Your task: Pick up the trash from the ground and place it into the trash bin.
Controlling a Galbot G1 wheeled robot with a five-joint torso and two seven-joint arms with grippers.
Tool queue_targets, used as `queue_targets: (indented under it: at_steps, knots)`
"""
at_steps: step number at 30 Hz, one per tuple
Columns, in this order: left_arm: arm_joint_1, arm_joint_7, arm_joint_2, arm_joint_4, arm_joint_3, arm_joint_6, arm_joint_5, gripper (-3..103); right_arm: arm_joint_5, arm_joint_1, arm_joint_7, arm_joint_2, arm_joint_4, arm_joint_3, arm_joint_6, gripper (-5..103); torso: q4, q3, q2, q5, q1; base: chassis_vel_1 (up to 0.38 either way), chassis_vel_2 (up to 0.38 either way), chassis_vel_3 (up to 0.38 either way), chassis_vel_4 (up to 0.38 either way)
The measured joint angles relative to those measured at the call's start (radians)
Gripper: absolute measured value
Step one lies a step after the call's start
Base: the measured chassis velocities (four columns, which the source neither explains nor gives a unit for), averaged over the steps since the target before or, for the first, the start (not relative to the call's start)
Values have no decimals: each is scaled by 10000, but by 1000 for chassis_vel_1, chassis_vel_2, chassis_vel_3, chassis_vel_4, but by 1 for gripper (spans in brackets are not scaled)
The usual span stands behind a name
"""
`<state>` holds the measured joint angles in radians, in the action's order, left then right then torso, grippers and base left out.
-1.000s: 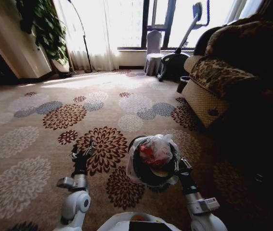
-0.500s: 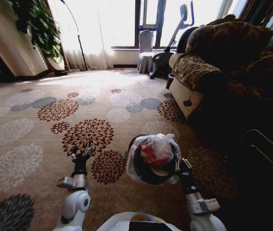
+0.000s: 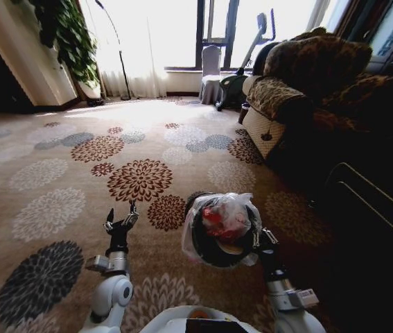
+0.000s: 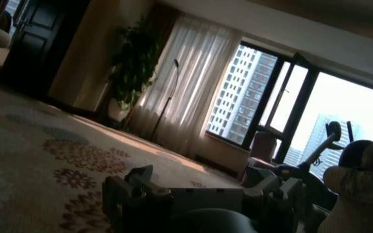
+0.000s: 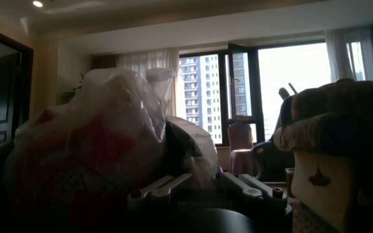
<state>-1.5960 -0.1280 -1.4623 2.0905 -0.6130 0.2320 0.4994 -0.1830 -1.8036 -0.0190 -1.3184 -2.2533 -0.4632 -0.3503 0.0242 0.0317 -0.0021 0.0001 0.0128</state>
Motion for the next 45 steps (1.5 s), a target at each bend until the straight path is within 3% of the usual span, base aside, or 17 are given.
queue_targets:
  at_steps: [45]
  knots:
    - [45,11,-40,-118,306,125,-24,98,114,-235,9,-64,-103,-130,-319,0,-1,7,-1,-1,7,6,-8,-5,8]
